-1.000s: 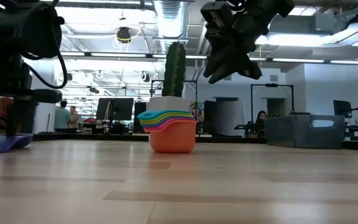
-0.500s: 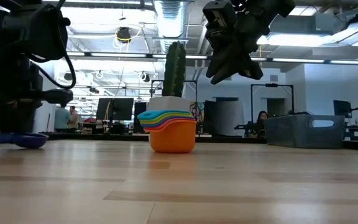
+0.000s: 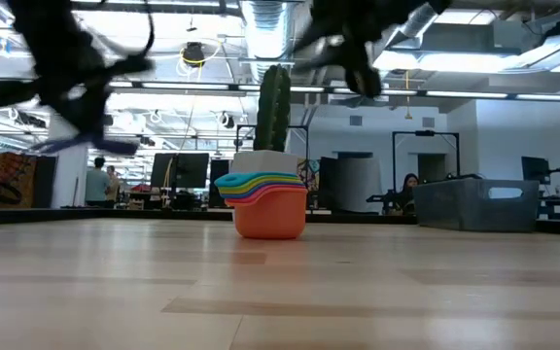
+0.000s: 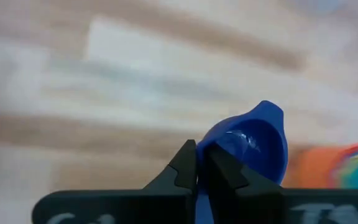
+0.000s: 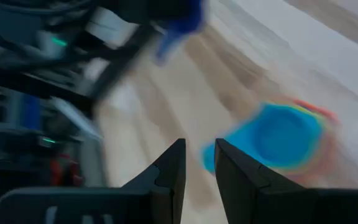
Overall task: Nest measuring cups in basket
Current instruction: Stack the violet measuring cup on top of the light blue measuring cup
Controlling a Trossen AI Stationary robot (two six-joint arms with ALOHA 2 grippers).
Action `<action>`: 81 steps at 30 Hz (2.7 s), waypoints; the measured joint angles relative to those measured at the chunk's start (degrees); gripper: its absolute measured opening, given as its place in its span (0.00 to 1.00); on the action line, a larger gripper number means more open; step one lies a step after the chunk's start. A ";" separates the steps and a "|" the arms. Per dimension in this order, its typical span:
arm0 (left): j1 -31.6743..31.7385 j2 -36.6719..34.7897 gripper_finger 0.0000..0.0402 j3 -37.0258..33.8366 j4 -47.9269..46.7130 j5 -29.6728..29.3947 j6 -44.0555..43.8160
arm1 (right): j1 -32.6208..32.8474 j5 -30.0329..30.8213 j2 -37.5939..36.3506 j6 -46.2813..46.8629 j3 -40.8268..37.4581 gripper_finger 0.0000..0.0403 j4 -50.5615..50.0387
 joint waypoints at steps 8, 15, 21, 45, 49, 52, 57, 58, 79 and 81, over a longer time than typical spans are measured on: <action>5.57 1.78 0.01 9.83 17.37 -14.78 20.80 | 1.59 0.53 1.06 0.42 -0.24 0.44 16.48; 10.33 3.21 0.01 12.35 35.02 -13.72 35.71 | 1.41 6.78 1.06 -1.08 -0.20 0.60 17.81; 10.77 3.19 0.01 12.58 39.42 -13.61 37.10 | 0.63 11.93 1.06 -1.35 -0.15 0.54 18.20; 10.70 5.03 0.01 12.60 47.62 -11.92 39.72 | -3.48 9.08 1.03 0.10 -0.15 0.19 19.06; 11.02 5.03 0.01 12.60 48.07 -11.93 39.88 | -3.57 9.10 1.49 0.51 -0.14 0.15 19.59; 11.56 5.03 0.01 12.53 48.22 -11.04 40.17 | -3.63 9.01 2.28 1.75 -0.17 0.15 20.70; 12.15 5.14 0.01 12.51 48.63 -10.18 41.58 | -3.79 9.14 3.95 3.07 -0.17 0.17 22.93; 12.21 5.10 0.01 12.52 48.72 -9.98 41.62 | -3.79 9.38 3.91 3.24 -0.17 0.17 23.12; 16.65 0.85 0.23 12.56 45.18 3.21 57.44 | -1.26 11.45 3.85 7.98 -0.22 0.02 24.98; 17.37 -0.96 0.28 12.56 44.92 5.12 62.01 | -0.70 11.57 3.85 8.42 -0.22 0.02 25.00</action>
